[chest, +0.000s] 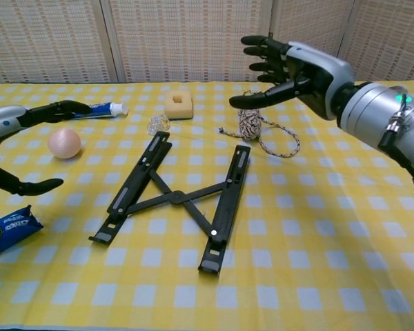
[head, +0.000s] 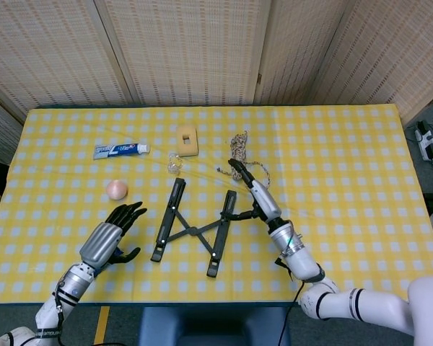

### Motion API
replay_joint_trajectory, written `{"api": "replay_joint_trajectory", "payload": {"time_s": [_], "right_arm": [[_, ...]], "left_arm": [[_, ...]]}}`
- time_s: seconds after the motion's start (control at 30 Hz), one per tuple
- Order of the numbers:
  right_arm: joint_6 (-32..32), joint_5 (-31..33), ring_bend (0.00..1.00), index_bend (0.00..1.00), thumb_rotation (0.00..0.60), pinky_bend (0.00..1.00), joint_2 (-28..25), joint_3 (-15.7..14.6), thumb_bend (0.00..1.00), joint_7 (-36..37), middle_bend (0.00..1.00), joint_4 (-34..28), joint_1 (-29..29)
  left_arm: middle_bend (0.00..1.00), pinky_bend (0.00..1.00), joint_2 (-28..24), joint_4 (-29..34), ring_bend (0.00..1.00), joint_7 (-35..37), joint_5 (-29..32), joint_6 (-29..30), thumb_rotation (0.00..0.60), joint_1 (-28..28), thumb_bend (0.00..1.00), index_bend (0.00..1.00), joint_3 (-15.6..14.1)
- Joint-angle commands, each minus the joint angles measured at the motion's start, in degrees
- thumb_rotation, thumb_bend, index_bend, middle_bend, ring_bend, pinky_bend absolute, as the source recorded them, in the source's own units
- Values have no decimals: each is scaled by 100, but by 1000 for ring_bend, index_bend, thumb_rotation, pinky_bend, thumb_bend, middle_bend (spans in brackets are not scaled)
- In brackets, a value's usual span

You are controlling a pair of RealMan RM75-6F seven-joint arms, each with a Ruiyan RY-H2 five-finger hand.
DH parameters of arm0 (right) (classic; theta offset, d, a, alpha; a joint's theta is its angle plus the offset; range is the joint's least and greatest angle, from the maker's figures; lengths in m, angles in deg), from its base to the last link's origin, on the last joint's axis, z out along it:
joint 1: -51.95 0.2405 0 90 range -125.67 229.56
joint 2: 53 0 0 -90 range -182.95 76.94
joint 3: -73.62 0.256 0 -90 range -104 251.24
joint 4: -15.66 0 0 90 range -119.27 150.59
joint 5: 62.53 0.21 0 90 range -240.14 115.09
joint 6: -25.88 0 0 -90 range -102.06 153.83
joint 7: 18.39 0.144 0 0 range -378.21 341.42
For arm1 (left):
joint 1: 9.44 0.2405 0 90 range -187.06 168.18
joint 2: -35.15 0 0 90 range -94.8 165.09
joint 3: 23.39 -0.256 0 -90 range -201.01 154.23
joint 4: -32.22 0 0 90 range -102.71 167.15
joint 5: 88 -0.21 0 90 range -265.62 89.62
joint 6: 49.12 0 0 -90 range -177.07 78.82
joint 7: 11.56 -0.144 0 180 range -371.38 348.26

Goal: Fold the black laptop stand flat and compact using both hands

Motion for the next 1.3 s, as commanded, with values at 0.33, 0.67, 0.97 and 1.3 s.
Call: {"api": "replay_joint_trajectory", "payload": {"time_s": [0.33,0.67,0.97,1.3], "right_arm": [[-303,-1880,0,0,600,0,-1100,-893,183,-1772,0,-404,-299],[64,-2059,0,0,600,0,-1337,-1253,182,-3414,0,-577,-381],[290,-2070,5,0,600,0,-1045,-1255,183,-4112,0,-291,-337],[-79,-2446,309,187,600,156,-355,-1113,183,-4539,367,604,-296]], "left_arm": [[38,32,234,-1082,0,-724,-23,-912,600,-951,357,133,469],[38,25,1118,-2543,0,-1001,-65,-1694,600,-1877,253,86,623],[0,7,1819,-3670,0,-1129,118,-2015,600,-2343,232,52,722],[0,0,2331,-4465,0,-1084,466,-2313,600,-2600,199,15,791]]}}
